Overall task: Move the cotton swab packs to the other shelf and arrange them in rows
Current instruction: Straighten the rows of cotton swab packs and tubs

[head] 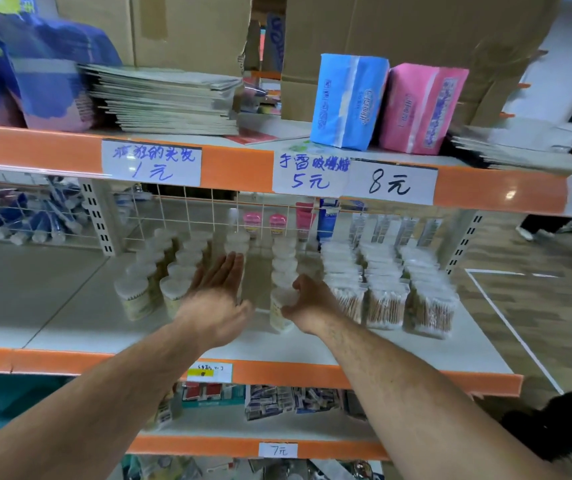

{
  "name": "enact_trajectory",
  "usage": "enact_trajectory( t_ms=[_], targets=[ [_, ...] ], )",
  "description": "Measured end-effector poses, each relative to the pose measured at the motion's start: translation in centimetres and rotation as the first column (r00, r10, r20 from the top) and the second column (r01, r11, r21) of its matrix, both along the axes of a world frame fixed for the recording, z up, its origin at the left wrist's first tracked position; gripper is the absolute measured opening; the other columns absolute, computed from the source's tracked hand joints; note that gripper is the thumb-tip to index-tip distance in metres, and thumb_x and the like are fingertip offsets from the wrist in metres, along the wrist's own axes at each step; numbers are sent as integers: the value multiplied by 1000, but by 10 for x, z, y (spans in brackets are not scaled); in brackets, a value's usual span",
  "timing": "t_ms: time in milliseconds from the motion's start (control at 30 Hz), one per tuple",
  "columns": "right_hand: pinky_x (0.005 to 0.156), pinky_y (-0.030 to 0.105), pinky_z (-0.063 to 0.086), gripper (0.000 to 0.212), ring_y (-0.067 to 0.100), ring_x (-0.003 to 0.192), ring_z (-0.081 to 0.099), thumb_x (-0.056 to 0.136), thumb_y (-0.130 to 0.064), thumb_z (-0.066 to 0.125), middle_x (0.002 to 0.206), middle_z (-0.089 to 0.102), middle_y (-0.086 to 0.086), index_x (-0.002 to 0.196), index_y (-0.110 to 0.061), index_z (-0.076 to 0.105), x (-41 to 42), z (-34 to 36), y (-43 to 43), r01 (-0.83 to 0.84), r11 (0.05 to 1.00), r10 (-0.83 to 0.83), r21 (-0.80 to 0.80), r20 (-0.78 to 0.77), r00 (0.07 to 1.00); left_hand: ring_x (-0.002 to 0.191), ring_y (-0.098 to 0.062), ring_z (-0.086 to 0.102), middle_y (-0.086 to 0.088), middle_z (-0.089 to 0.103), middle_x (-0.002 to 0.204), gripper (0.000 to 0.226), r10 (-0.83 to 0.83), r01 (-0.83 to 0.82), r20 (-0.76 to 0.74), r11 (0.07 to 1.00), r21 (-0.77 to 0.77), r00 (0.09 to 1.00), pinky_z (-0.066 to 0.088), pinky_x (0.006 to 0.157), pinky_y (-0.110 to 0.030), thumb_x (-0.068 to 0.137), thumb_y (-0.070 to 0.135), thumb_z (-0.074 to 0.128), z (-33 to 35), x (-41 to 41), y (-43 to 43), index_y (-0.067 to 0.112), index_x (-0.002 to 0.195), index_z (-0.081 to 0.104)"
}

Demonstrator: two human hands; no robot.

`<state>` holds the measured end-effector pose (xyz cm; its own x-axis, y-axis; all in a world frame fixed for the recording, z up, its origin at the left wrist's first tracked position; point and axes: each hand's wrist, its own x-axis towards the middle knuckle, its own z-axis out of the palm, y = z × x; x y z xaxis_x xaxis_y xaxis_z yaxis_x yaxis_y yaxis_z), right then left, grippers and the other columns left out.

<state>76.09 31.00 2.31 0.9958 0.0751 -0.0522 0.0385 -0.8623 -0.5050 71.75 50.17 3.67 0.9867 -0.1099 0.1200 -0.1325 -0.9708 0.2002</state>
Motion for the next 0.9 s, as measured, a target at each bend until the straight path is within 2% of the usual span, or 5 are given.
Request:
enact_trajectory(
  t_ms=[133,200,333,567,900],
  targets=[
    [85,31,52,54,21,107,56,82,-38,70,123,57,2,128,-18,50,3,-4,1,9,1000,-8,-14,20,1000,148,-6,-16,6,-17,162,83,-8,8,3,1000,12,1000,-7,122,-35,87,55,17,-5,6,-3,20,156,-13],
    [90,33,52,54,22,111,56,83,-39,70,124,57,2,129,-18,50,5,-5,1,16,1000,-15,-18,20,1000,148,-5,-16,8,-19,162,80,-7,7,6,1000,14,1000,-10,121,-31,91,54,20,-6,6,-5,22,156,-15],
    [93,31,50,57,23,116,56,83,-37,70,129,58,2,133,-18,50,9,-7,3,21,1000,-21,-16,25,999,148,-4,-16,9,-15,163,76,-16,16,25,1000,-25,1000,-12,116,-25,100,45,33,-5,6,-9,22,157,-12],
    [98,31,49,62,22,121,55,84,-36,70,135,56,2,140,-19,46,10,-8,3,20,1000,-20,-3,19,1000,148,-3,-16,10,-16,162,76,-27,28,17,999,-30,999,-13,114,-23,97,49,27,-6,7,-10,22,156,-14],
    [97,31,47,64,24,123,52,83,-33,71,136,53,3,140,-19,45,2,-2,4,34,999,-34,2,-9,999,149,-5,-12,8,-14,163,77,-46,47,25,998,-33,999,-6,121,-29,99,44,34,-7,6,-18,21,156,-13]
  ],
)
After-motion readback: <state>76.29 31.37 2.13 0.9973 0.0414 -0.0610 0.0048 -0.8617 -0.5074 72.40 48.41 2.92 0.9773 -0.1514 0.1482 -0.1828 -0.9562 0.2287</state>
